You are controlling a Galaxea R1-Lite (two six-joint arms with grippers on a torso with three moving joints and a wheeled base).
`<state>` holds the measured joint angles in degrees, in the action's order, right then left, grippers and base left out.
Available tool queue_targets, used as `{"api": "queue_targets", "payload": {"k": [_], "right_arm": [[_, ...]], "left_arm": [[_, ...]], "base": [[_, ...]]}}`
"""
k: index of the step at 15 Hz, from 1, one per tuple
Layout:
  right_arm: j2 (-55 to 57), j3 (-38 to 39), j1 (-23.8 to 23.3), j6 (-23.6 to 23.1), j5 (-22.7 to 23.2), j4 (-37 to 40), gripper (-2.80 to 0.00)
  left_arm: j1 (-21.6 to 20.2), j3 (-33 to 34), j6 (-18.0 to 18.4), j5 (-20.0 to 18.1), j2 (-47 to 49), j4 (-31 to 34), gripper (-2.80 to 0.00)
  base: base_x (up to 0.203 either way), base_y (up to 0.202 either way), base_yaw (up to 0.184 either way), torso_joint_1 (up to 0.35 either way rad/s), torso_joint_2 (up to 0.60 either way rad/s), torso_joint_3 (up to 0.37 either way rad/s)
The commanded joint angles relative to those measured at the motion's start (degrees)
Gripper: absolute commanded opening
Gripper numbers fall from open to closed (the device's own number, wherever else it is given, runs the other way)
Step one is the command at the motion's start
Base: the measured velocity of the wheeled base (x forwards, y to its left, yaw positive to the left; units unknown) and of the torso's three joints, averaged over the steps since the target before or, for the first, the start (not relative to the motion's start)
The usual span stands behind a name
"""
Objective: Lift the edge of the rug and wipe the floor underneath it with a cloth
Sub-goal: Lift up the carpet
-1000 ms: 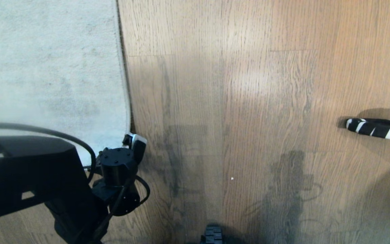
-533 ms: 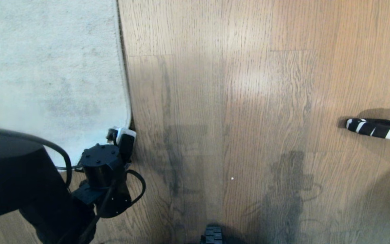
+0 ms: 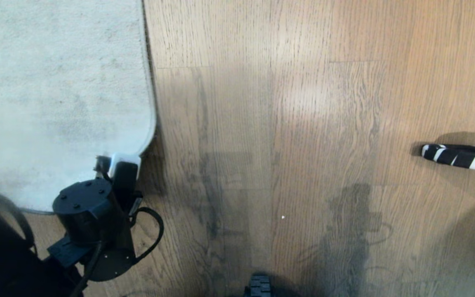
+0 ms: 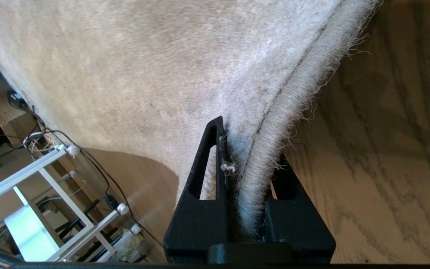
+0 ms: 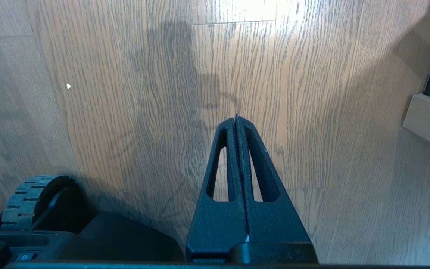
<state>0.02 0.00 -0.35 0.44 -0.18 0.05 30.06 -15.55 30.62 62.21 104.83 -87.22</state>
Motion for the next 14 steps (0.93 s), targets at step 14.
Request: {"api": "queue_targets", "payload": {"k": [14], "right_arm": [[0.0, 0.0, 0.0, 0.0, 0.0, 0.0, -2.80]], "left_arm": [[-0.6, 6.1, 4.4, 0.5, -14.4, -0.7, -2.80]], "base": [[0.000, 0.000, 0.000, 0.000, 0.00, 0.000]]}}
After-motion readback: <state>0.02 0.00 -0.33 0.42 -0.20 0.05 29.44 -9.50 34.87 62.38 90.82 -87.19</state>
